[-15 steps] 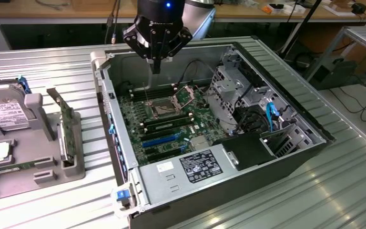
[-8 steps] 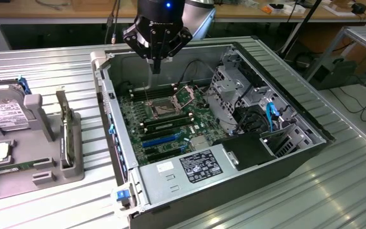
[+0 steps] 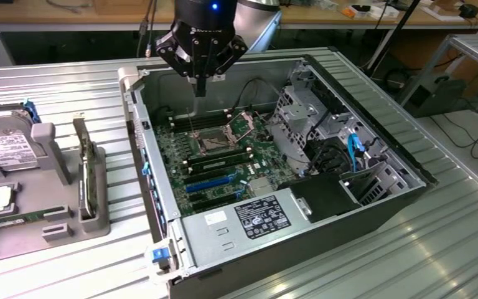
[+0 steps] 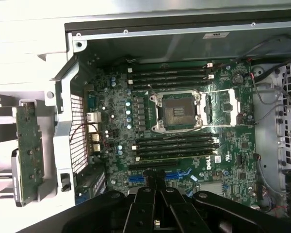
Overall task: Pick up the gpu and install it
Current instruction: 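Reach for the gpu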
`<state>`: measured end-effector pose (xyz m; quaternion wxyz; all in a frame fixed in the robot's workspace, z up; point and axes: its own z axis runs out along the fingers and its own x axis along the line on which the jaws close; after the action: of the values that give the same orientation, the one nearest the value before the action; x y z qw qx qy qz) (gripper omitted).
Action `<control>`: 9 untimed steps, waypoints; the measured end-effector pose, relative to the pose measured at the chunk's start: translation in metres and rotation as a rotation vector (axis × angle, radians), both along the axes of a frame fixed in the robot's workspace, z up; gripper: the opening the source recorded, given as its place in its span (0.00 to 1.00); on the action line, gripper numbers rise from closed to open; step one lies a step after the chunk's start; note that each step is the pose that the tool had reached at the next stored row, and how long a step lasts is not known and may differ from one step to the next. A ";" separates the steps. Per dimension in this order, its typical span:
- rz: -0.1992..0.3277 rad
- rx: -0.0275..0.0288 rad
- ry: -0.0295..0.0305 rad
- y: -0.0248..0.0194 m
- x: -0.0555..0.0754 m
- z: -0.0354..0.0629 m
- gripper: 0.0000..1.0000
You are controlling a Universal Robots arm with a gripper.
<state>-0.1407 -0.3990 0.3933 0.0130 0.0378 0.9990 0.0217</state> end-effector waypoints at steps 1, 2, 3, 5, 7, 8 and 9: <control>0.000 0.0000 -0.0001 0.0001 -0.003 0.0000 0.11; 0.000 0.0000 0.0000 0.0001 -0.006 0.0000 0.11; 0.000 0.0000 -0.0001 0.0002 -0.009 0.0000 0.11; 0.001 0.0001 -0.0001 0.0002 -0.014 -0.0001 0.11; 0.001 0.0001 -0.0001 0.0002 -0.018 -0.0001 0.11; 0.001 0.0001 -0.0001 0.0002 -0.020 -0.0001 0.11; 0.001 0.0001 -0.0001 0.0002 -0.022 -0.0001 0.11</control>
<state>-0.1624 -0.3987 0.3933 0.0131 0.0371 0.9990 0.0217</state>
